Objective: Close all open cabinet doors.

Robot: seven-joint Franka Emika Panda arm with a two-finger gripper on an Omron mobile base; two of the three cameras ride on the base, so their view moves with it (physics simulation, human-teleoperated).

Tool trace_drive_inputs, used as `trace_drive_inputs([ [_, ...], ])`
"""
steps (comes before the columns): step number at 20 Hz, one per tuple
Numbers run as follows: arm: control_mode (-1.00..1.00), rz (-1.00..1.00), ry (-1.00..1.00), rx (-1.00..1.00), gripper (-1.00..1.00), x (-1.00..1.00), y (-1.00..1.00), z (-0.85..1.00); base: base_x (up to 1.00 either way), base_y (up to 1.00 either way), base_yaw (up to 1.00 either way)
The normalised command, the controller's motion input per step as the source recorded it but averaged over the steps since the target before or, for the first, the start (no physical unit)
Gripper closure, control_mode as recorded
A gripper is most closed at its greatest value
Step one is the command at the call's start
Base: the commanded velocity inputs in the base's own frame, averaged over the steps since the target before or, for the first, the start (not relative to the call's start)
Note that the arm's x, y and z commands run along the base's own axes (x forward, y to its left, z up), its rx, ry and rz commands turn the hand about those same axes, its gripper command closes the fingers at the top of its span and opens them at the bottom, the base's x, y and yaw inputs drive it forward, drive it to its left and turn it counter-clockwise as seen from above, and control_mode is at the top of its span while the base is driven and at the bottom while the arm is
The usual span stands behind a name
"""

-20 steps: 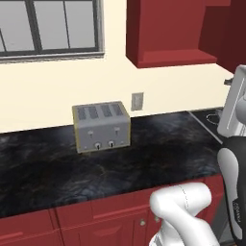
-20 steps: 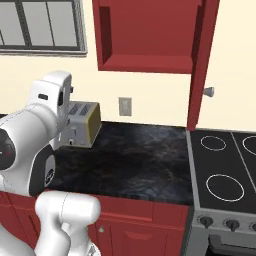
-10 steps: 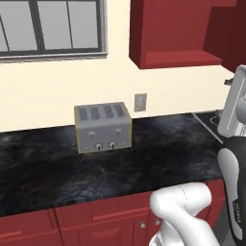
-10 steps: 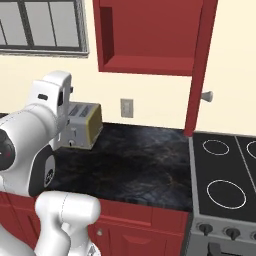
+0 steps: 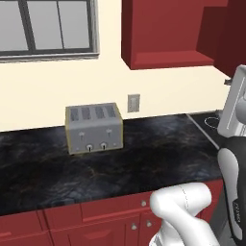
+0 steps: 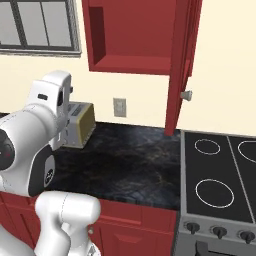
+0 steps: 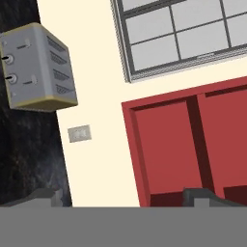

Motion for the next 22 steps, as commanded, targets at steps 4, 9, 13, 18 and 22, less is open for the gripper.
trace_drive_inputs([
  [4, 1.0, 0.0, 0.0, 0.0, -1.0, 0.0, 0.0, 0.0, 0.0, -0.35, 0.0],
  [9, 1.0, 0.0, 0.0, 0.0, -1.0, 0.0, 0.0, 0.0, 0.0, -0.19, 0.02],
  [13, 1.0, 0.0, 0.0, 0.0, -1.0, 0.0, 0.0, 0.0, 0.01, 0.0, 0.06],
  [18, 1.0, 0.0, 0.0, 0.0, -1.0, 0.0, 0.0, 0.0, 0.0, -0.08, 0.09],
  [22, 1.0, 0.0, 0.0, 0.0, -1.0, 0.0, 0.0, 0.0, 0.0, -0.16, 0.1],
])
